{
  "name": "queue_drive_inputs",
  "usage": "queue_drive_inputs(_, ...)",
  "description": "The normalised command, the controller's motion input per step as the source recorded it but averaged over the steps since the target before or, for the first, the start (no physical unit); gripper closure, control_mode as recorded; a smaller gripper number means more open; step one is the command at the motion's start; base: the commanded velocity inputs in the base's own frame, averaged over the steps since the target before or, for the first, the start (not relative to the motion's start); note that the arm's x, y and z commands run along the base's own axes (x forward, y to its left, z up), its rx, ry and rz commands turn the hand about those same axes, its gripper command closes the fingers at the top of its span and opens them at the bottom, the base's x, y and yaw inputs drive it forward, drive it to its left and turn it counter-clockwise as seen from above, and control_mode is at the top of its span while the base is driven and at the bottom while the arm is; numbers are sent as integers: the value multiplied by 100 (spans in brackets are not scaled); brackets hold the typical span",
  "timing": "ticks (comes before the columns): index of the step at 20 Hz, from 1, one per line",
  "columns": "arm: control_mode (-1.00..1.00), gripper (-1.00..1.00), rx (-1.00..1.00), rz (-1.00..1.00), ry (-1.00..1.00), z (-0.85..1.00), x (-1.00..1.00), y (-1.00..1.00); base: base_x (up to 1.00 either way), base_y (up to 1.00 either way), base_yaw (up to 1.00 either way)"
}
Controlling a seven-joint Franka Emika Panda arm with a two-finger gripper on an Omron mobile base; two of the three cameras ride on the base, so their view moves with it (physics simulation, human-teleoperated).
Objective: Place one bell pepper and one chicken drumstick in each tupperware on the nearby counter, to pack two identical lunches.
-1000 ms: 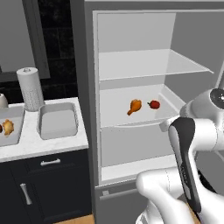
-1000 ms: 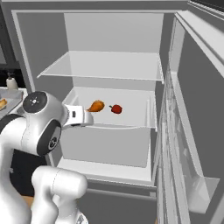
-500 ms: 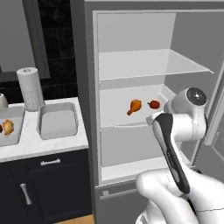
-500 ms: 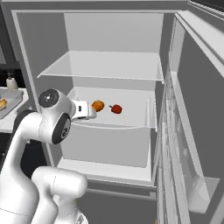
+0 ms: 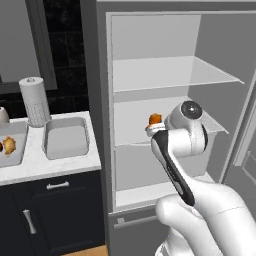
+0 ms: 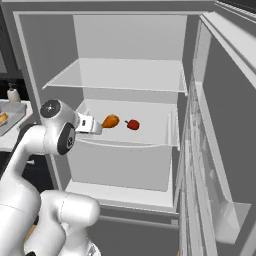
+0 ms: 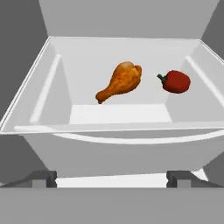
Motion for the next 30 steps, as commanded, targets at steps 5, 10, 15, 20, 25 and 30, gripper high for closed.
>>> queue_drive_inputs(5, -100, -100, 24, -10, 5, -9, 35, -41, 0, 0, 0)
queue_drive_inputs(10, -100, -100, 7, 0, 3, -11, 58, -7, 0, 0, 0)
queue_drive_inputs(15, -100, -100, 0, 0, 1, -13, 55, 14, 0, 0, 0)
queue_drive_inputs(20, -100, -100, 0, 0, 0, -20, 52, 9, 0, 0, 0)
queue_drive_inputs(25, -100, -100, 0, 0, 6, -18, 46, 1, 0, 0, 0)
queue_drive_inputs(30, -100, -100, 0, -1, 10, -21, 46, 7, 0, 0, 0)
